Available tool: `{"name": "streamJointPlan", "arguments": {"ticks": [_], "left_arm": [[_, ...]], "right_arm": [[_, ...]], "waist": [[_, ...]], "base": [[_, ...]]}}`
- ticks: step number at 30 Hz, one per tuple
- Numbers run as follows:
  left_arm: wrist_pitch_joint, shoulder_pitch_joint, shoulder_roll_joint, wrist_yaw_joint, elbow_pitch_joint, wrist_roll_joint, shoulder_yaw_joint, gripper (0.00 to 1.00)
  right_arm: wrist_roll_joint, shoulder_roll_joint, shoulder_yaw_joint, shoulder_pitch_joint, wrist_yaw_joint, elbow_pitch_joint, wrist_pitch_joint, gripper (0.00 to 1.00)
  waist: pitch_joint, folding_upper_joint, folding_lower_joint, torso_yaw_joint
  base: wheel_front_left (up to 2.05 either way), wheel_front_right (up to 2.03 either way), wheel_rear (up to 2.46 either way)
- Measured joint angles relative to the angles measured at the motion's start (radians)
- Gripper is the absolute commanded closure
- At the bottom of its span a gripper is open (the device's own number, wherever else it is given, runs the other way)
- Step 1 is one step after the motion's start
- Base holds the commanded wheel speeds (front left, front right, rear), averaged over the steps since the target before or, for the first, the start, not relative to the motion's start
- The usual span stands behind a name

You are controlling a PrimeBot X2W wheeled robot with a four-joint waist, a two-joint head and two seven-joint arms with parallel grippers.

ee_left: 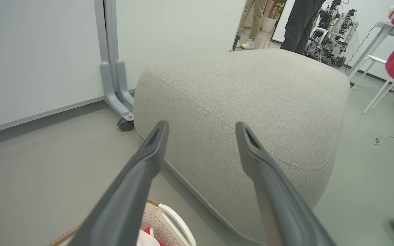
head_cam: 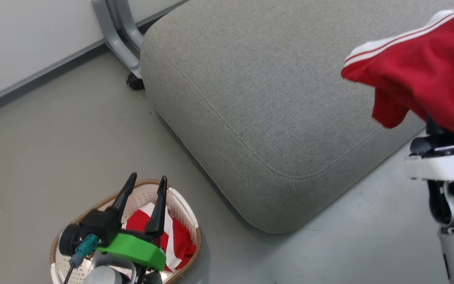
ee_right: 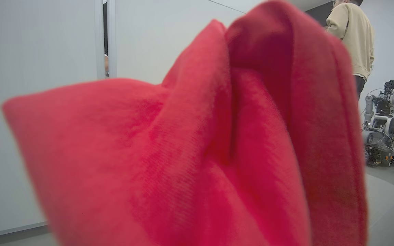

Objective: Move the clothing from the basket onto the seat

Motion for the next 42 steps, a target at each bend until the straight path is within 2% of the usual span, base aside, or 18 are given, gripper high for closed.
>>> {"name": "streamJointPlan", "arguments": {"ticks": [8,13,18,22,27,32,39,42], "left_arm": [[0.000,-0.127,0.078,0.000,-0.046,0.014,-0.079,0.00],[0.000,-0.198,0.109,0.000,-0.067,0.020,-0.120,0.00],[0.000,-0.247,0.146,0.000,-0.068,0.021,-0.169,0.00],[0.000,-0.272,0.152,0.000,-0.080,0.020,-0.162,0.00],[0.000,-0.274,0.158,0.000,-0.090,0.020,-0.159,0.00],[0.000,-0.278,0.159,0.000,-0.095,0.022,-0.156,0.00],[0.000,-0.279,0.146,0.000,-0.090,0.030,-0.160,0.00],[0.000,-0.282,0.140,0.000,-0.085,0.031,-0.160,0.00]], "right_arm": [[0.023,-0.066,-0.086,-0.248,0.000,0.084,0.000,1.00],[0.033,-0.116,-0.088,-0.408,0.000,0.165,0.000,1.00],[0.045,-0.165,-0.090,-0.550,0.000,0.305,0.000,1.00],[0.052,-0.189,-0.105,-0.635,0.000,0.409,0.000,1.00],[0.048,-0.192,-0.090,-0.684,0.000,0.532,0.000,1.00],[0.041,-0.158,-0.074,-0.700,0.000,0.619,0.000,1.00],[0.027,-0.142,-0.012,-0.678,0.000,0.813,0.000,1.00],[0.044,-0.144,-0.013,-0.687,0.000,0.852,-0.003,1.00]], "waist": [[0.142,0.0000,0.0000,0.031],[0.254,0.0000,0.0000,0.073],[0.362,0.0000,0.0001,0.121],[0.429,0.0000,0.0001,0.168],[0.499,0.0000,0.0000,0.224],[0.560,0.0000,0.0000,0.272],[0.602,0.0000,0.0000,0.318],[0.600,0.0000,0.0001,0.321]], "base": [[0.00,0.00,0.00],[0.00,0.00,0.00],[0.00,0.00,0.00],[0.00,0.00,0.00],[0.00,0.00,0.00],[0.00,0.00,0.00],[0.00,0.00,0.00],[0.00,0.00,0.00]]}}
